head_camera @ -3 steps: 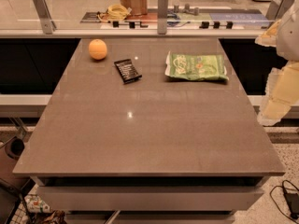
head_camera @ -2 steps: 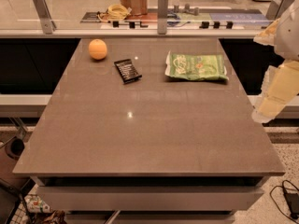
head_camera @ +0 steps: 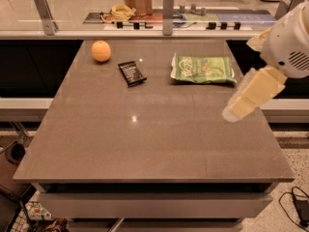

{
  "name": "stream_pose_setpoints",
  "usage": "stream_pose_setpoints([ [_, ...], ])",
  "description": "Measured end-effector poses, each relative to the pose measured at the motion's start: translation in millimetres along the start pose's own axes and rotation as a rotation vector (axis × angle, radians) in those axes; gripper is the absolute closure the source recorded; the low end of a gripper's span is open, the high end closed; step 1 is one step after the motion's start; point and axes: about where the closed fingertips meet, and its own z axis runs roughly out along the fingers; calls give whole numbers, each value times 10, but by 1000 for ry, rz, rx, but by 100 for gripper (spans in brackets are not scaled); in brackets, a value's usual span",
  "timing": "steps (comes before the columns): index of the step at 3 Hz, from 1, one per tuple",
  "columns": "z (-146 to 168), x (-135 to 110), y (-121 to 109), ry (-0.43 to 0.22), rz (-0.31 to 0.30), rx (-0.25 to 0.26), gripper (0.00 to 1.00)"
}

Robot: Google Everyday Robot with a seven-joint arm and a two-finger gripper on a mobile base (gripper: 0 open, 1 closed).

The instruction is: Pick rxbar chocolate

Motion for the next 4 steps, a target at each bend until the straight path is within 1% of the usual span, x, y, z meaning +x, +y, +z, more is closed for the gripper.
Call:
stream_pose_setpoints([
  [1, 218, -246, 91, -129, 81, 11, 0],
  [2, 488, -520, 152, -223, 130, -3, 0],
  [3, 719, -752, 247, -262, 168, -13, 0],
  [4, 719, -753, 247, -262, 168, -12, 0],
])
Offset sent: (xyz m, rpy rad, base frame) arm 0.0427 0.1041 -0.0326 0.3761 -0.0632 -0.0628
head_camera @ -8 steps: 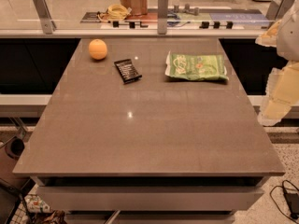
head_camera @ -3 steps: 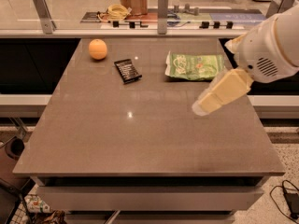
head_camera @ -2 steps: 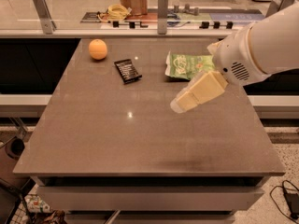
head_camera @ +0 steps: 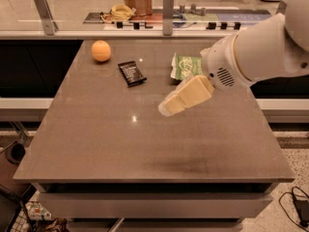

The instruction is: Pick rxbar chocolate

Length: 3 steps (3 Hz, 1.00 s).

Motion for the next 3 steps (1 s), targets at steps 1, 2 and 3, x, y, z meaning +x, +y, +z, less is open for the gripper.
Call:
stream_pose_setpoints([
  [1, 103, -20, -83, -3, 45, 40, 0],
  [2, 382, -85, -152, -36, 113, 82, 0],
  [3, 650, -125, -168, -100, 181, 127, 0],
])
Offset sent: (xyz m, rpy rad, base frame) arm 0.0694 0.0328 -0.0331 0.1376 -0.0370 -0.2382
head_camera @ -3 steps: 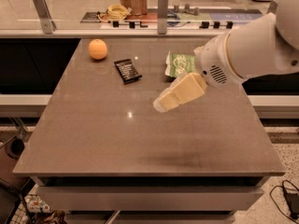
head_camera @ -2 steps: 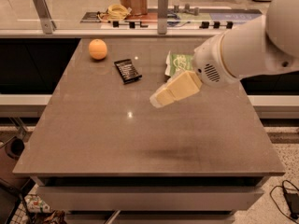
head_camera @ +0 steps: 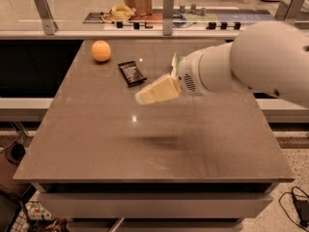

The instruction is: Pick rxbar chocolate

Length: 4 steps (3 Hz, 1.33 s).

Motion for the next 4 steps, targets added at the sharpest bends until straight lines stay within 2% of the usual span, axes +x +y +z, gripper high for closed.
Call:
stream_pose_setpoints([
  [2, 467, -226, -93, -176, 94, 96, 0],
  [3, 681, -351, -168, -229, 106, 106, 0],
  [4, 901, -484, -212, -243, 100, 97, 0],
])
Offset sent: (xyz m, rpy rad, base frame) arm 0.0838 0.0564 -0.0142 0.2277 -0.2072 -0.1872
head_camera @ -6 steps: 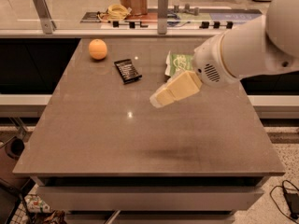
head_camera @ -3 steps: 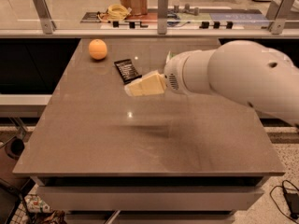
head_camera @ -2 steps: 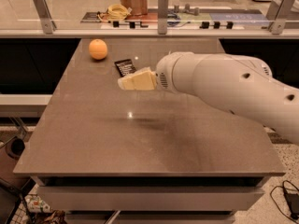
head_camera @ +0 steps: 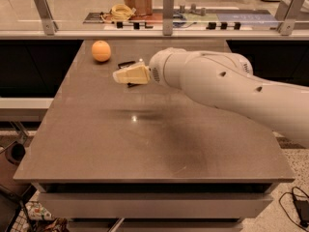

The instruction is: Pick rxbar chocolate

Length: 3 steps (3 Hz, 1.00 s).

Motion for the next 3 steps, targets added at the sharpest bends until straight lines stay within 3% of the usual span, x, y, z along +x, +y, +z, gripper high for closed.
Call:
stream_pose_setpoints([
  [2, 517, -29, 126, 0, 16, -40, 0],
  [3, 778, 72, 227, 4, 52, -62, 0],
])
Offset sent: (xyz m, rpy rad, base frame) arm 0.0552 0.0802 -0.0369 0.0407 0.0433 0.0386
